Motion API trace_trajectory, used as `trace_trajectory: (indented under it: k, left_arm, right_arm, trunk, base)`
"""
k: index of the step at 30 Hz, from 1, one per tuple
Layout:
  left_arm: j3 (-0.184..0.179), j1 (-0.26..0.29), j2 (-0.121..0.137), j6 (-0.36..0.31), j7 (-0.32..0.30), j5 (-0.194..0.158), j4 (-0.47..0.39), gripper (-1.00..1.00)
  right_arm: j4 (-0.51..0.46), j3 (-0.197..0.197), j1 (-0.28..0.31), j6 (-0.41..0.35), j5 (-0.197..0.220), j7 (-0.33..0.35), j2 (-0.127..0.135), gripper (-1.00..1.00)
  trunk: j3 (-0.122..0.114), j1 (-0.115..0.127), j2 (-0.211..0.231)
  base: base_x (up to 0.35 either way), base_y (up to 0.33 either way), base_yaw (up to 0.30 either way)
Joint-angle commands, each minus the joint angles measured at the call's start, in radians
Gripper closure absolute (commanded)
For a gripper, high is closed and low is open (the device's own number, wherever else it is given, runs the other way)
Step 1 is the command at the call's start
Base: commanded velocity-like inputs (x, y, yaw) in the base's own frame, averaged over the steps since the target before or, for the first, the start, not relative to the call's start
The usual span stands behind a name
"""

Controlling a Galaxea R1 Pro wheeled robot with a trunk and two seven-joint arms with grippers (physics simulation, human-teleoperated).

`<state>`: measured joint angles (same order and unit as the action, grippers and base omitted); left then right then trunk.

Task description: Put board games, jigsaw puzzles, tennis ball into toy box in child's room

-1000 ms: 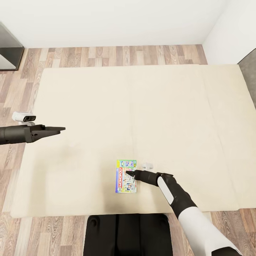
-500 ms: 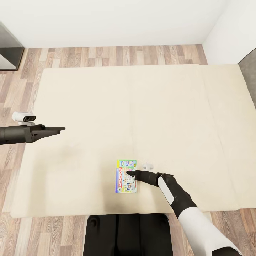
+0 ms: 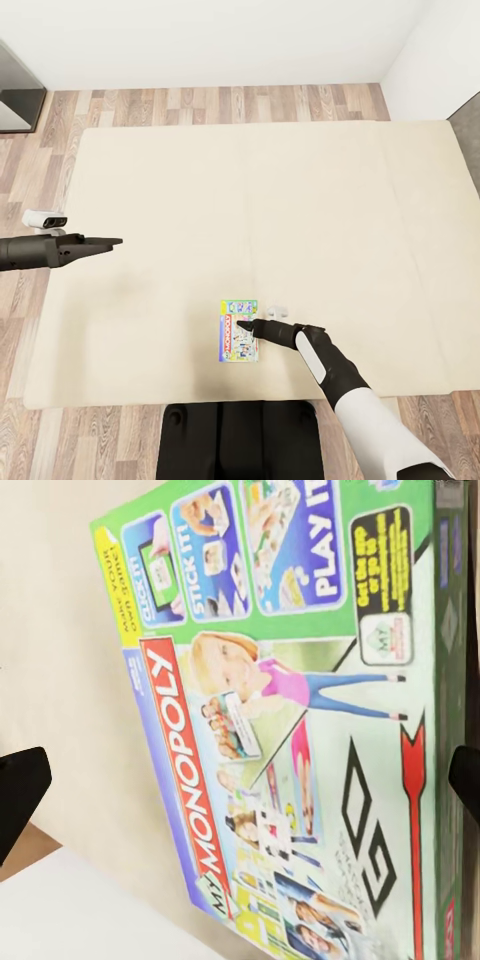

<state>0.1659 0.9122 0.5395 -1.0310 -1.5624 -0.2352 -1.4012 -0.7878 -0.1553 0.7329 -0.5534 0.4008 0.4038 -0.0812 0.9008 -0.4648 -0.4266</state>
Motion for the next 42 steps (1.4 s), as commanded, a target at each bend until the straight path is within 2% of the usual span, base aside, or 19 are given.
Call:
trace_trajectory:
  k: [1, 42]
  left_arm:
    - [0.0, 0.0, 0.001, -0.011, -0.004, 0.0, 0.0, -1.0]
    - [0.0, 0.0, 0.001, -0.011, -0.004, -0.001, 0.0, -1.0]
  right_arm:
    - [-0.001, 0.0, 0.0, -0.005, 0.004, 0.0, 0.0, -1.0]
    - [0.002, 0.0, 0.0, -0.006, 0.006, -0.005, -0.004, -1.0]
  trunk:
    - [0.001, -0.001, -0.001]
    - [0.001, -0.001, -0.001]
  base:
    - [0.0, 0.001, 0.0]
    - [0.0, 0.027, 0.0]
